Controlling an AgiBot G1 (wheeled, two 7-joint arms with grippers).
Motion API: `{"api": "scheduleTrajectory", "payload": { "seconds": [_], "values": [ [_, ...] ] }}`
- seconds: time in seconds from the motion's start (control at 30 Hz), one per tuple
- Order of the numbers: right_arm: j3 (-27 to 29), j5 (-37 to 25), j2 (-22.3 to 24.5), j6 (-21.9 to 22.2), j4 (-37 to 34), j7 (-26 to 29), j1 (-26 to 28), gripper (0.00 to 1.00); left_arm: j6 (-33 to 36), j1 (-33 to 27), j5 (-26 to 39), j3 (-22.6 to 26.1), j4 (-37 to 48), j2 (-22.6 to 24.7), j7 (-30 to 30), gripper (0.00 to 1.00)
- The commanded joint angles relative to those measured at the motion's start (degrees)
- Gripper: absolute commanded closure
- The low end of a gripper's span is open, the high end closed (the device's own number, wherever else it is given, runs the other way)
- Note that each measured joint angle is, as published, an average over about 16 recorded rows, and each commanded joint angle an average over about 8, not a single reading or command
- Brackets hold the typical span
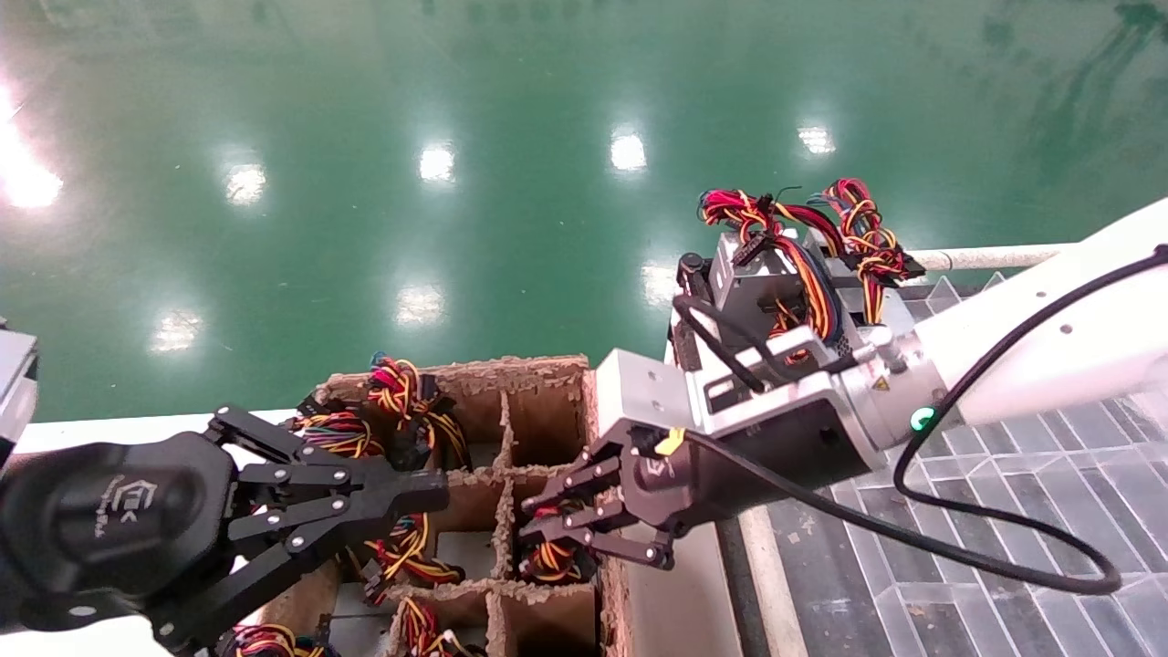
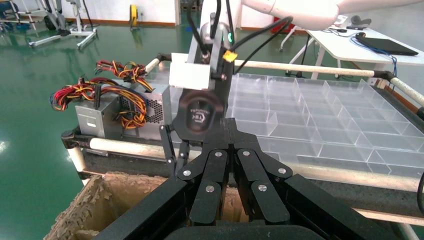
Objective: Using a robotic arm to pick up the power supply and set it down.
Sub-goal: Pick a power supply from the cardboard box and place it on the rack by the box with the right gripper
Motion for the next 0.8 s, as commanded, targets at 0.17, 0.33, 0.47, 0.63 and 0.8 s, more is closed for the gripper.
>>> {"api": "scheduleTrajectory", "payload": {
  "seconds": [0.17,0.33,0.47,0.63,0.8],
  "values": [
    [-0.31,0.25,0.33,0.04,3.53,2.00,2.40,1.00,0.00,0.00,0.00,0.00,0.00,0.00,0.00,1.00],
    [-0.47,0.00,0.49,0.13,6.39,3.99,5.93,1.00,0.00,0.00,0.00,0.00,0.00,0.00,0.00,1.00],
    [-0.18,0.13,0.92,0.28,8.76,5.66,8.99,1.00,0.00,0.00,0.00,0.00,0.00,0.00,0.00,1.00],
    [0.47,0.03,2.06,0.78,12.44,7.91,12.60,1.00,0.00,0.00,0.00,0.00,0.00,0.00,0.00,1.00],
    [1.45,-0.58,3.85,1.83,16.57,10.28,15.55,1.00,0.00,0.00,0.00,0.00,0.00,0.00,0.00,1.00]
  ]
}}
